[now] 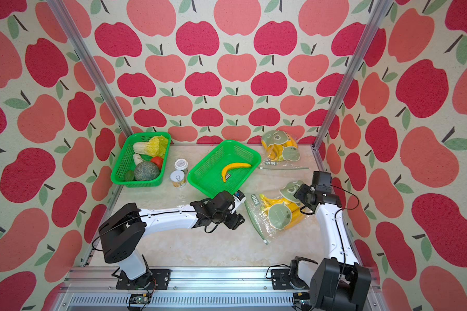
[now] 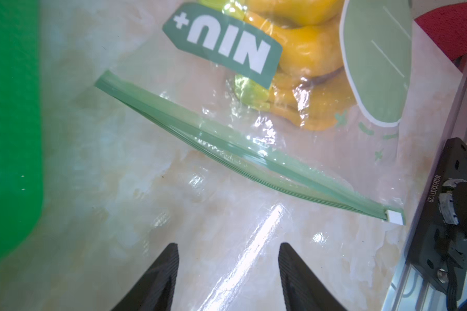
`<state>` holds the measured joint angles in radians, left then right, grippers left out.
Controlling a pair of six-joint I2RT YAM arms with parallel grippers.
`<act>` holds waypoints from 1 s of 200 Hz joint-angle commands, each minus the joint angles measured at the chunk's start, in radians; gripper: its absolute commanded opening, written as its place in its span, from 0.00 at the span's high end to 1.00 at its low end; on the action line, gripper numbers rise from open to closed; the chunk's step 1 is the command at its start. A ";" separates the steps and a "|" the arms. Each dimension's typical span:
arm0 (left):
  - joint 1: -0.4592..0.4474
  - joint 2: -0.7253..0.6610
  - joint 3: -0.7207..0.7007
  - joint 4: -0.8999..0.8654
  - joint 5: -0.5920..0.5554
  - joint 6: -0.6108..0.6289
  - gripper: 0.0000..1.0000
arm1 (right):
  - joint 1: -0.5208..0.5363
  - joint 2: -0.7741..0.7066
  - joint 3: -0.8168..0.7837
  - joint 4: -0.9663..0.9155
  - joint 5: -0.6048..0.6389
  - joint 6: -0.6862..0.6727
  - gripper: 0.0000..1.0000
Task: Open the zip-top bag and take out the banana
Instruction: Pick up the banana from the zipper food storage bag.
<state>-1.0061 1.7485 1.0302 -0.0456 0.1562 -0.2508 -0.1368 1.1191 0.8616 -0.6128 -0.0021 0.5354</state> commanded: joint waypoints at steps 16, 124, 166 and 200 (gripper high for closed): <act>-0.003 0.102 0.072 0.080 0.029 -0.047 0.37 | -0.020 -0.033 -0.050 -0.027 -0.046 0.002 0.36; -0.084 0.208 0.243 0.138 -0.072 0.073 0.44 | -0.072 0.068 -0.081 0.056 -0.098 -0.020 0.35; -0.089 0.278 0.331 0.159 -0.084 0.141 0.26 | -0.072 0.120 -0.066 0.074 -0.135 -0.016 0.32; -0.080 0.350 0.415 0.154 -0.084 0.225 0.15 | -0.073 0.144 -0.054 0.075 -0.141 -0.025 0.32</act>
<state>-1.0908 2.0468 1.3796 0.0998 0.0826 -0.1120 -0.2050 1.2449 0.7826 -0.5388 -0.1188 0.5285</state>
